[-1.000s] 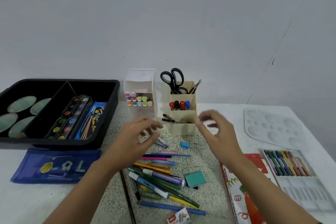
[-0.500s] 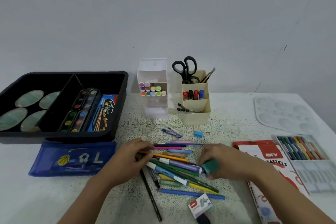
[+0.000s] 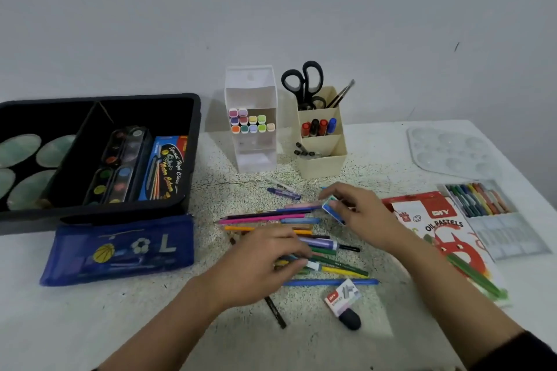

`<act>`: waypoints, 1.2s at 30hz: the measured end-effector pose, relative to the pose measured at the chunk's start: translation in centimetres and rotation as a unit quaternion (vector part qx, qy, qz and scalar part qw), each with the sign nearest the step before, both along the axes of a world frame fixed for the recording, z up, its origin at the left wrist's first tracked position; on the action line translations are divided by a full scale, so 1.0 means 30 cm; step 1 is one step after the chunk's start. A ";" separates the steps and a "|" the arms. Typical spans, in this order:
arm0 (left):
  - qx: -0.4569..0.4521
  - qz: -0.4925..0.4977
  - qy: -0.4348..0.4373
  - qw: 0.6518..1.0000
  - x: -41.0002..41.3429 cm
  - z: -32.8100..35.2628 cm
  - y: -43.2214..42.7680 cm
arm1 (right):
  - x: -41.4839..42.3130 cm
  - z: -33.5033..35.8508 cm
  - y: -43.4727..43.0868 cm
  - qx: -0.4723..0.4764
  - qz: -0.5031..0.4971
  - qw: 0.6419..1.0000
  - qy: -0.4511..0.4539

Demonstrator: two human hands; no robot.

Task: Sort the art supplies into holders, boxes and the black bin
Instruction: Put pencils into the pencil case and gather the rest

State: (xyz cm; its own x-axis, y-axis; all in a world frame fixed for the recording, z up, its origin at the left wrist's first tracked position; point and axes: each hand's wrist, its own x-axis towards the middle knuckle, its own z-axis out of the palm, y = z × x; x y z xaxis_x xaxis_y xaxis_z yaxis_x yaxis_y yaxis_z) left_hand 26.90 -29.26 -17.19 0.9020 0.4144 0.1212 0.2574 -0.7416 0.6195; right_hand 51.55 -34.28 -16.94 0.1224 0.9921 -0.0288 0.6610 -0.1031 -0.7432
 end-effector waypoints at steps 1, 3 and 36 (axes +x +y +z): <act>0.016 -0.025 0.002 1.000 0.040 -0.004 -0.024 | -0.001 -0.006 -0.010 0.007 -0.008 1.000 0.011; 0.043 -0.057 -0.010 0.997 0.111 -0.019 -0.068 | -0.002 -0.016 -0.036 0.024 -0.024 0.999 0.034; 0.139 0.372 -0.176 0.901 0.050 -0.049 0.257 | -0.234 -0.053 0.288 0.271 0.015 0.956 -0.115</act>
State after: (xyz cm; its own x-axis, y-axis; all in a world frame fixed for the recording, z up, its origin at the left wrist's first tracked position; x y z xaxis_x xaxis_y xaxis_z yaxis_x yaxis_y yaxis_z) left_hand 28.39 -21.55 -18.66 0.2723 0.7984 0.5370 0.5711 -0.5833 0.5776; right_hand 44.52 -25.63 -18.52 0.0358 0.8568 0.5144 0.8098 0.2767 -0.5173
